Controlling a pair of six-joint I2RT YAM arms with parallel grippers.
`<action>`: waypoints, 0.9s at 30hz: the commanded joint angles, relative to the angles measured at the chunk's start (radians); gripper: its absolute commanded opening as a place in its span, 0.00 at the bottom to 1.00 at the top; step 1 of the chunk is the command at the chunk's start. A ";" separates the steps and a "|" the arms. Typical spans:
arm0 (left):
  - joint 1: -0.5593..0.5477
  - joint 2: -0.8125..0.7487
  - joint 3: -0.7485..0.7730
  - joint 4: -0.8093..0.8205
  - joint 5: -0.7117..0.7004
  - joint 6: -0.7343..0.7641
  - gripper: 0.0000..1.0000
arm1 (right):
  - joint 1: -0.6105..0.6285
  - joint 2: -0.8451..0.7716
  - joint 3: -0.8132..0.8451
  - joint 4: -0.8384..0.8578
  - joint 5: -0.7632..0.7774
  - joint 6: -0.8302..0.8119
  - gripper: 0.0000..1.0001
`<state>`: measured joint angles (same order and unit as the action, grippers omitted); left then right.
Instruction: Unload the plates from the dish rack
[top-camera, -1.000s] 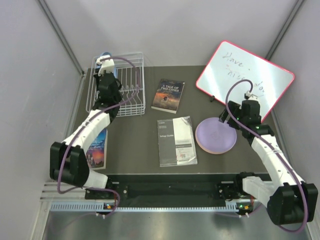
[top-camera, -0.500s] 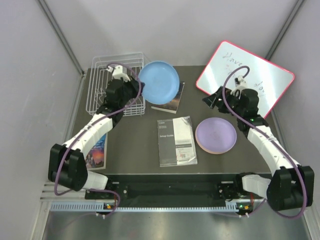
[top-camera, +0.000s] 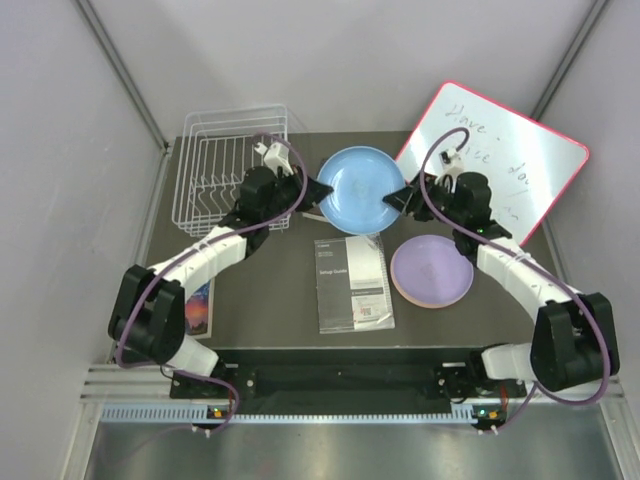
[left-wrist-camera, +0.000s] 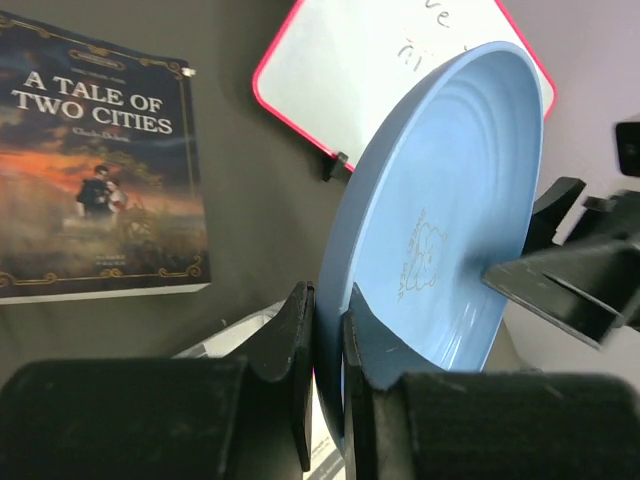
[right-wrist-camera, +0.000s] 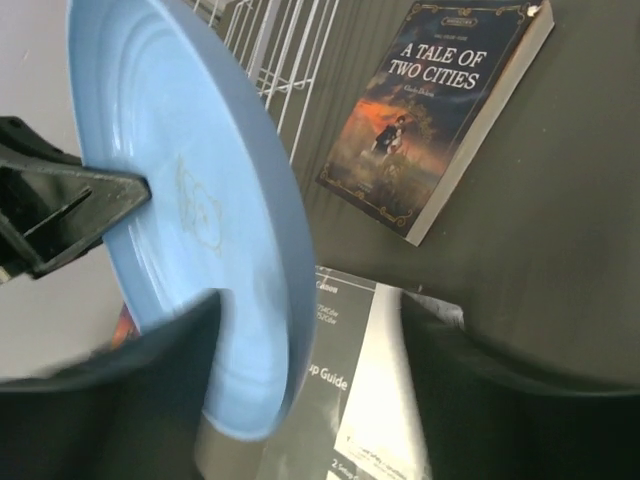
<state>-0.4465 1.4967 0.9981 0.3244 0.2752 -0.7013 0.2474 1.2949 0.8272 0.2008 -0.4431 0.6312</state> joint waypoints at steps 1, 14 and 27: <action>-0.018 0.002 0.001 0.127 0.052 -0.041 0.00 | 0.013 0.021 0.050 0.051 0.000 -0.010 0.42; -0.017 -0.090 0.011 -0.048 -0.169 0.229 0.89 | -0.171 -0.457 -0.134 -0.486 0.337 -0.041 0.00; -0.017 -0.156 -0.001 -0.123 -0.343 0.385 0.90 | -0.200 -0.686 -0.232 -0.958 0.576 0.096 0.00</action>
<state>-0.4637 1.3849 0.9886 0.2066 -0.0181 -0.3683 0.0498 0.6365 0.5930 -0.6540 0.0273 0.6788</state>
